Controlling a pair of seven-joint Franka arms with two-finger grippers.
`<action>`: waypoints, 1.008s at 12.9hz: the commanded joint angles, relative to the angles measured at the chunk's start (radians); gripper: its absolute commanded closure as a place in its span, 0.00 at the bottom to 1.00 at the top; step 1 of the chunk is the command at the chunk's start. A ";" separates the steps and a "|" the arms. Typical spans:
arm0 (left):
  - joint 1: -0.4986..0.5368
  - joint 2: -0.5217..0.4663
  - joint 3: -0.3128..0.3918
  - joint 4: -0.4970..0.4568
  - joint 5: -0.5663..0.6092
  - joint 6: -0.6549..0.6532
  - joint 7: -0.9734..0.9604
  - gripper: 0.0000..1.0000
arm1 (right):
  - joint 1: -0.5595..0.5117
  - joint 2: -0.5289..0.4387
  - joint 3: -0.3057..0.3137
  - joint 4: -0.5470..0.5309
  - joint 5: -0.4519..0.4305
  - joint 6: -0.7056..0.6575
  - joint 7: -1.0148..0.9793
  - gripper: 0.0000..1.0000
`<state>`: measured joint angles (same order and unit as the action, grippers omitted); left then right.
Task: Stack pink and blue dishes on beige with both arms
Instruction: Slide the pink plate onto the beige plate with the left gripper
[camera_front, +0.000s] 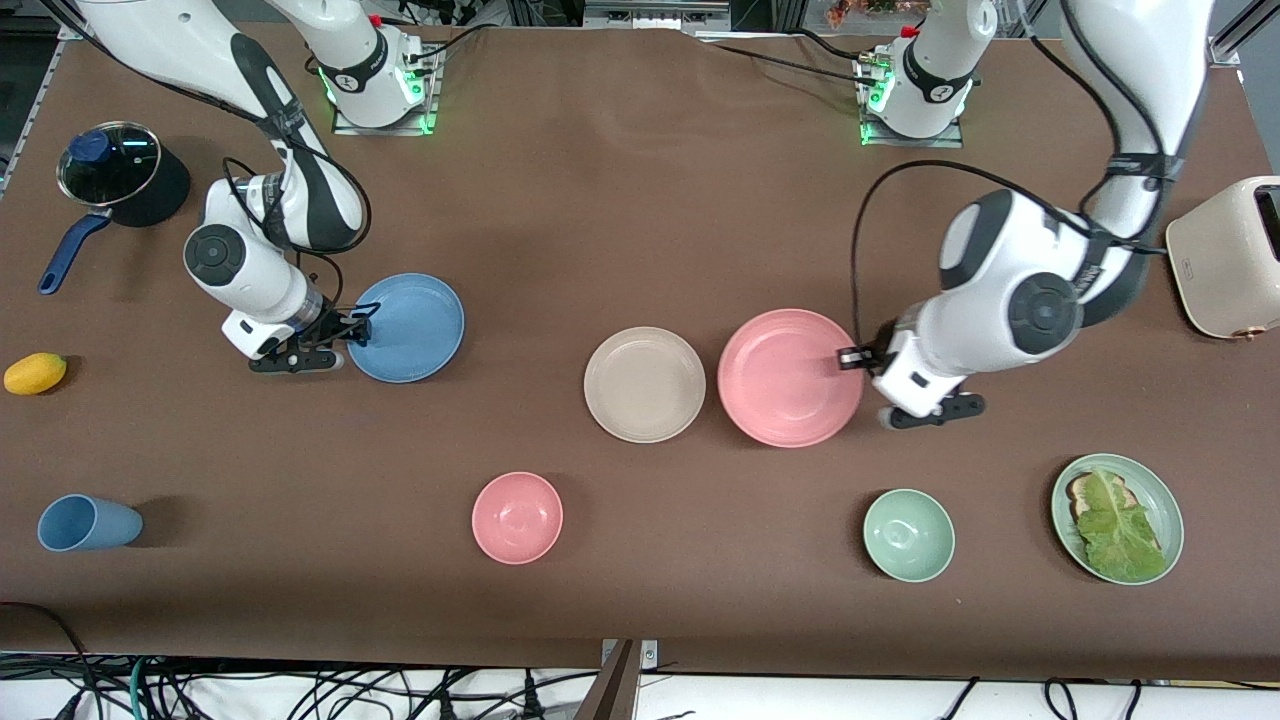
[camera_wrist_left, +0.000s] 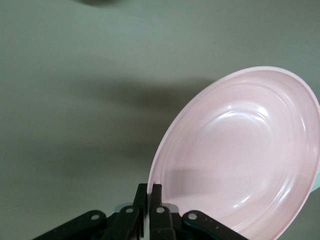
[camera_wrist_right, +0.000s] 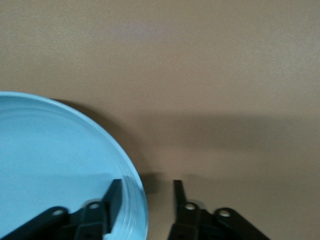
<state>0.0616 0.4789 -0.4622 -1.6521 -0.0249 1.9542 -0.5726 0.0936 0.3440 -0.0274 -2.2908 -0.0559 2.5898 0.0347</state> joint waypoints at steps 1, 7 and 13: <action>-0.100 0.124 0.008 0.139 -0.010 -0.017 -0.088 1.00 | -0.008 -0.014 0.003 -0.021 0.001 0.016 -0.012 0.66; -0.196 0.222 0.014 0.216 -0.003 0.037 -0.125 1.00 | -0.008 -0.016 0.004 -0.024 0.001 0.009 -0.004 0.87; -0.318 0.285 0.125 0.224 0.002 0.135 -0.142 1.00 | -0.006 -0.059 0.012 -0.013 0.001 -0.059 -0.001 1.00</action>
<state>-0.2403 0.7334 -0.3661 -1.4719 -0.0248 2.0946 -0.7106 0.0938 0.3259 -0.0254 -2.2911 -0.0554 2.5692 0.0351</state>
